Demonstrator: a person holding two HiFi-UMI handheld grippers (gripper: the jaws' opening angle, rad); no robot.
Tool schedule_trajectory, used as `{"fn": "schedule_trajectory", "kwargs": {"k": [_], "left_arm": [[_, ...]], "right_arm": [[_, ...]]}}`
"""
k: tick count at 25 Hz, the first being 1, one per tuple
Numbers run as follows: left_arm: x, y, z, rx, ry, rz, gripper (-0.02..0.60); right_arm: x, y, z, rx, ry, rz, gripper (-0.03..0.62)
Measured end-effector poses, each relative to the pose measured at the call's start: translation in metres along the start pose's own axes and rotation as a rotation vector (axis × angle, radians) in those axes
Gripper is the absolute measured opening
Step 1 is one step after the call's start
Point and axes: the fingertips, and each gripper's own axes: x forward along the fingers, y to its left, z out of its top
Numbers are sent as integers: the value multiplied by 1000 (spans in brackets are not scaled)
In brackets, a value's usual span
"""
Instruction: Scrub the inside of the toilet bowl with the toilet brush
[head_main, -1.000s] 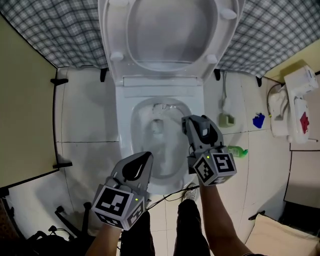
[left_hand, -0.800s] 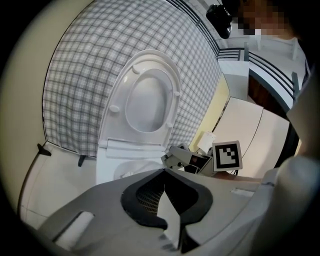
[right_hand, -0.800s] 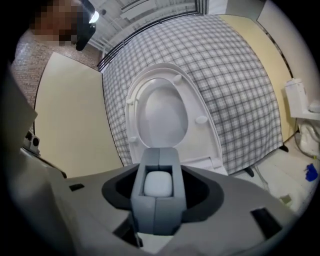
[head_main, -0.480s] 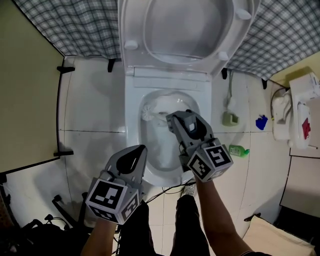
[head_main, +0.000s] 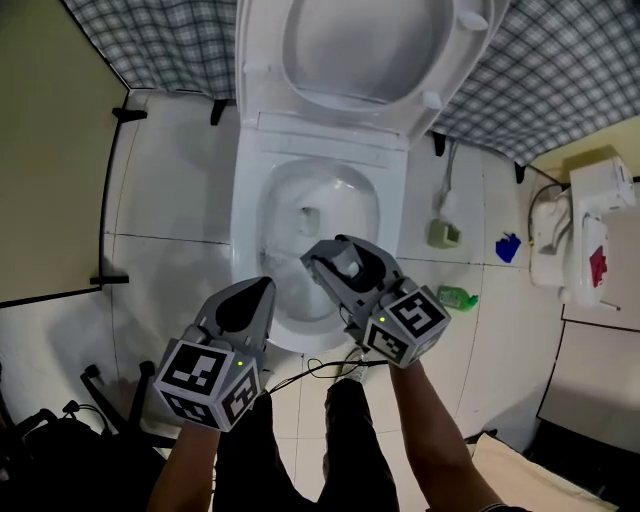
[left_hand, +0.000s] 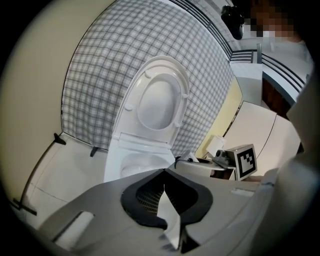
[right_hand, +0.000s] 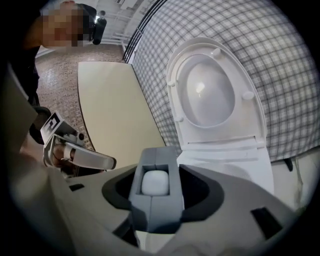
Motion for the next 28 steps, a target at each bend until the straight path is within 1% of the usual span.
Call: {"fn": "schedule_trajectory", "kwargs": {"k": [4,10,13,16,19,22,28], "left_arm": [[-3,-16,-14,-9,14,17,-6],[-3,-38,-29,-12,29,17,-6],[-5,-43,-34,-8,37,22,-6],[-6,-48,-38,-5,46,19,-6],[-4,-50,-40,-3,51,6,-6],[0,-50,-41,14,66,0,-6],[6,-36,-35,30,82,4,-6]], "right_arm": [[-21,19,-17,-21,37,76,221],[-58,32,-32,-56,89,129,221],[-73,39,-32,-74,126,170,221],[-88,40,-33,-121,175,207,221],[-90,38,-35,-117,194,203,221],[-82,32,-44,-74,160,179,221],[-53,26,-35,6,89,119,221]]}}
